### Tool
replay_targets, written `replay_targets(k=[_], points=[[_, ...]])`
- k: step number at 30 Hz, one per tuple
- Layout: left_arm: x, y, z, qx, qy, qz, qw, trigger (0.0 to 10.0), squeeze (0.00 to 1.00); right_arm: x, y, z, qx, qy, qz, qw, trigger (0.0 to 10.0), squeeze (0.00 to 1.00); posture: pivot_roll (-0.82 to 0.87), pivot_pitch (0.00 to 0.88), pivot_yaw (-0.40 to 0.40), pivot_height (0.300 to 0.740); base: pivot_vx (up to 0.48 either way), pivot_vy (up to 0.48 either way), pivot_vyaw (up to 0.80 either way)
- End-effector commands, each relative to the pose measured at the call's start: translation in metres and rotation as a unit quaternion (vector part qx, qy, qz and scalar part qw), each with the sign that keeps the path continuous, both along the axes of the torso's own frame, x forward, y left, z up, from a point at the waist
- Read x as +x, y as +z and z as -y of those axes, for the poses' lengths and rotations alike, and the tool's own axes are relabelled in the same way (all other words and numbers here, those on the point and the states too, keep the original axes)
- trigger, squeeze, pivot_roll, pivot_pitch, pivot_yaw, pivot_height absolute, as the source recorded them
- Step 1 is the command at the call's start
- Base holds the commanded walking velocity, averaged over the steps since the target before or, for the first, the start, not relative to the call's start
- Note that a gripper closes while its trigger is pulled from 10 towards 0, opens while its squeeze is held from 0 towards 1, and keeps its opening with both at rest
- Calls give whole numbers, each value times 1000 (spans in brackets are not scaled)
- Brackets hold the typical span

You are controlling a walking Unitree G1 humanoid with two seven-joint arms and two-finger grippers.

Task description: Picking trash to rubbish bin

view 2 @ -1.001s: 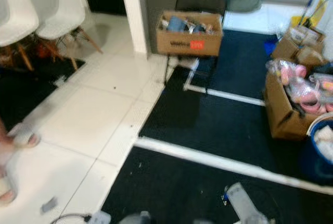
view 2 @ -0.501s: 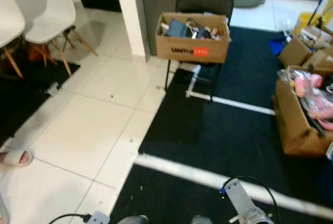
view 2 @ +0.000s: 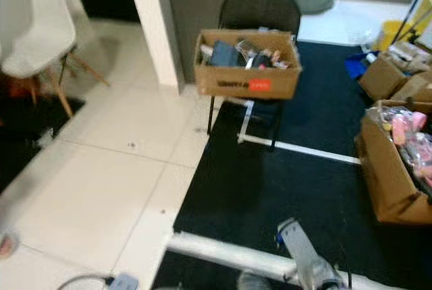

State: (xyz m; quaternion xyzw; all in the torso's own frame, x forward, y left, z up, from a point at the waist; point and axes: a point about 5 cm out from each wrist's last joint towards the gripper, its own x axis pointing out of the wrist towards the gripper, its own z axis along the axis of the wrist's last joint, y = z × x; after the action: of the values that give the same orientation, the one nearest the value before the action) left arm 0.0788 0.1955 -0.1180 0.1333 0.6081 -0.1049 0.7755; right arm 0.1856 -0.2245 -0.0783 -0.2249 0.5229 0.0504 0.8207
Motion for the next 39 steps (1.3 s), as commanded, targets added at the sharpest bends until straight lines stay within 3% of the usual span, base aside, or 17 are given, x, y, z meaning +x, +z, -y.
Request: replay_targets(k=[1,2,5,8,9,11,12,13,14,15,16,19,20,22,25,29,39], points=[[4,0,12,-19,-1,9,1000,10000,0,1,-1,-9,21,-8,5,1000,10000,0,37,14,-1,740,480,0,0],[4,0,12,-19,-1,9,1000,10000,0,1,-1,-9,21,-8,5,1000,10000,0,37,14,-1,740,480,0,0],[4,-1,13,-19,2,9,1000,10000,0,31,12,-27,77,-15,54,995,10000,0,37,14,-1,740,480,0,0],[4,-1,13,-20,3,8,1000,10000,0,67,33,-49,176,-36,113,977,10000,0,37,14,-1,740,480,0,0],[4,-1,13,-20,3,8,1000,10000,0,67,33,-49,176,-36,113,977,10000,0,37,14,-1,740,480,0,0],[4,-1,12,-19,2,8,1000,10000,0,95,56,-69,285,-53,157,944,10000,0,40,20,2,740,480,0,0],[4,-1,12,-19,2,8,1000,10000,0,95,56,-69,285,-53,157,944,10000,0,40,20,2,740,480,0,0],[5,0,11,-18,3,8,1000,10000,0,127,93,-96,442,-50,202,872,10000,0,42,20,0,740,480,0,0],[5,0,11,-18,3,8,1000,10000,0,127,93,-96,442,-50,202,872,10000,0,42,20,0,740,480,0,0],[6,0,10,-17,4,8,1000,10000,0,142,115,-110,516,-29,224,826,10000,0,46,18,-2,740,480,0,0],[6,0,10,-17,4,8,1000,10000,0,142,115,-110,516,-29,224,826,10000,0,46,18,-2,740,480,0,0],[6,0,9,-17,6,10,1000,10000,0,157,143,-124,567,0,252,784,10000,0,52,18,-6,740,480,0,0],[6,0,9,-17,6,10,1000,10000,0,157,143,-124,567,0,252,784,10000,0,52,18,-6,740,480,0,0],[5,0,10,-18,8,10,1000,10000,0,167,161,-133,584,15,274,764,10000,0,56,20,-9,740,480,0,0],[2,-1,12,-19,8,8,1000,10000,0,172,170,-138,584,25,289,759,10000,0,58,23,-8,740,480,0,0],[-10,-3,16,-22,8,-1,1000,10000,0,180,181,-143,557,33,308,771,10000,0,61,29,-7,740,480,0,0],[-16,-4,16,-22,8,-5,1000,10000,0,181,180,-141,538,30,311,783,10000,0,69,40,-7,740,479,0,-640]])
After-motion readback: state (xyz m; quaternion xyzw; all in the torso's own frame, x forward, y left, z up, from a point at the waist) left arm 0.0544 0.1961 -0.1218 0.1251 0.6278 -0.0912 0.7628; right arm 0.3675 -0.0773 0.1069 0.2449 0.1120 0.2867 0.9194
